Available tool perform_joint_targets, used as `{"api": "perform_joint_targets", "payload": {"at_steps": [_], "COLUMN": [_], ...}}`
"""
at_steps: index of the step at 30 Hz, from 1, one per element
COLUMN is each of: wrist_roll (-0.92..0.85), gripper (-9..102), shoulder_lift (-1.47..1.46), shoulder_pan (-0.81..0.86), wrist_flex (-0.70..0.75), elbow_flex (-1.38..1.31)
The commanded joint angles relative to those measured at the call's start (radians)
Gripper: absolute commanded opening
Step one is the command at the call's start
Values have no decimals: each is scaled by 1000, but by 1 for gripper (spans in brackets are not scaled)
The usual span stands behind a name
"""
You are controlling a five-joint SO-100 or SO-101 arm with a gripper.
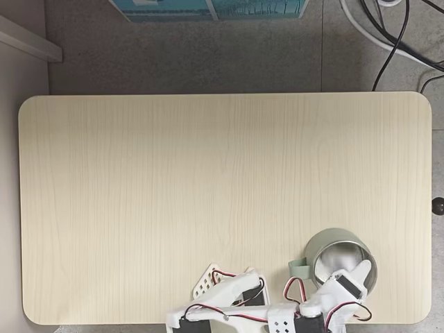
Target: Grasp a dressing and put it in the cup.
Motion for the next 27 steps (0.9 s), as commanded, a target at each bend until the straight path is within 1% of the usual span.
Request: {"api": "perform_joint_targets", "payload": {"at_steps": [1,9,14,27], "wrist_roll": [-2,37,26,14], "gripper": [29,30,30,30], "shoulder_lift": [-21,17,75,114], "shoulder_pan": [-3,-37,-38,-52], "wrist_flex": [-17,-23,-41,-109], "elbow_flex": [0,20,28,11]}}
